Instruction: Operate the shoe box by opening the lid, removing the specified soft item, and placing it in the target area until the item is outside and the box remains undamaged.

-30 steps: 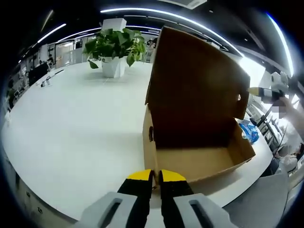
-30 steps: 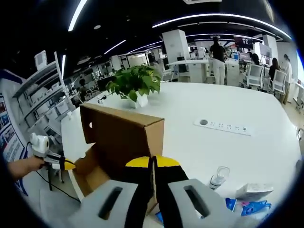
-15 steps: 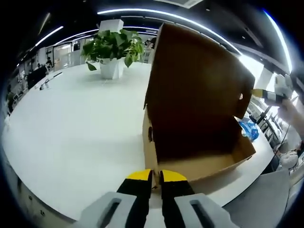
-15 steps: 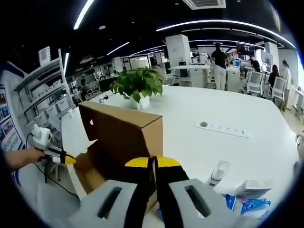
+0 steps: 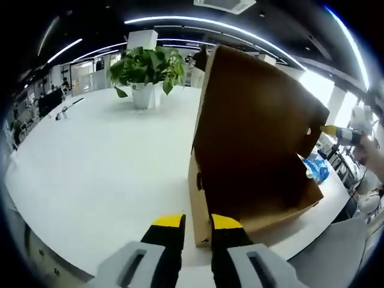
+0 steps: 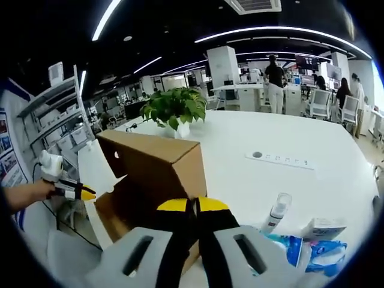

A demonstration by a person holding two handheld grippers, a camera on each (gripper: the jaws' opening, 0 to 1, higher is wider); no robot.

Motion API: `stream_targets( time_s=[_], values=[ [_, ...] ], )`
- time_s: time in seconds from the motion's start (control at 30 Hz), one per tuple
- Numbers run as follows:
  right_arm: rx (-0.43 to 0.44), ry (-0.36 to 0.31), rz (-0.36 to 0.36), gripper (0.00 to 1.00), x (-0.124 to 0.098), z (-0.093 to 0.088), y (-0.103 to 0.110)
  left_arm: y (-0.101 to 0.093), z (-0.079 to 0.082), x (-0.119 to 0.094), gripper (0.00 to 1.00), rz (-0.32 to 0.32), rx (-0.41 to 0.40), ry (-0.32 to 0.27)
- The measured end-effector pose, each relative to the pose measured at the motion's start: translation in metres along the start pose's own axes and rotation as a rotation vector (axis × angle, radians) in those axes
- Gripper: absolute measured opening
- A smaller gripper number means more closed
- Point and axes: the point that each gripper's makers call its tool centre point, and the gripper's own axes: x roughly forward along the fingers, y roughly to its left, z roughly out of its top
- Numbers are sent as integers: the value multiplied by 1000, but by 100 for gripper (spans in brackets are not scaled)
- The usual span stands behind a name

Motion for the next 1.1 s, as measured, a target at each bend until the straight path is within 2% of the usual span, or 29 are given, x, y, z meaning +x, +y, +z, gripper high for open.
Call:
stream_targets(
  time_s=[0.37, 0.53, 0.93, 1.1],
  values=[
    [3, -9, 1, 3, -5, -7, 4, -6, 52, -15, 22, 5, 78, -110],
    [2, -11, 3, 3, -7, -10, 6, -10, 71, -17, 23, -2, 123, -140],
    [6, -14, 9, 4, -10, -17, 10, -19, 104, -20, 25, -31, 215, -183],
    [-11, -7, 15, 5, -12, -23, 13, -25, 111, -21, 27, -58, 242, -198]
  ],
)
